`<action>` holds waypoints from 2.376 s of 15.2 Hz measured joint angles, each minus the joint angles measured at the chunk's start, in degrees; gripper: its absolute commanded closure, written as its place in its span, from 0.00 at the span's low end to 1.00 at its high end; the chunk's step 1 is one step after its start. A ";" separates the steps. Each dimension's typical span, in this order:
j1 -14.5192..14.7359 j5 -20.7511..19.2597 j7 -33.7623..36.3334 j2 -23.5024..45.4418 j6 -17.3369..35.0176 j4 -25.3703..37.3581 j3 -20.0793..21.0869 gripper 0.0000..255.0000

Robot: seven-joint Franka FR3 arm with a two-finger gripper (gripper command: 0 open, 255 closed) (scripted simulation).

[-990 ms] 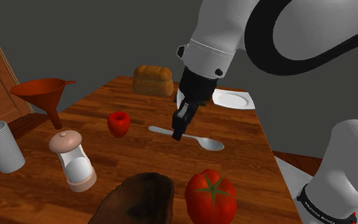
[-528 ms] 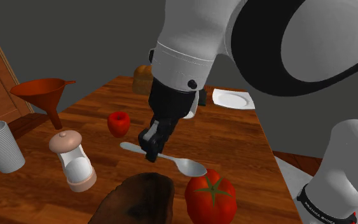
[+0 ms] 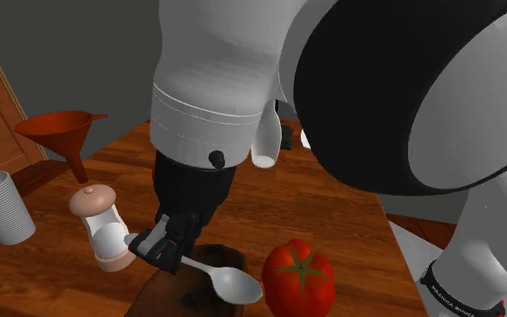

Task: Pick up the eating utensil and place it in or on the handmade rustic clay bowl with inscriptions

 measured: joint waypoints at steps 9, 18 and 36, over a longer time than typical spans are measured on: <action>-0.05 -1.87 1.71 2.90 7.10 -4.61 1.31 1.00; -0.17 -2.96 2.44 4.42 10.72 -6.95 1.72 1.00; 0.47 1.20 -0.55 -1.30 3.63 -4.71 -0.01 0.00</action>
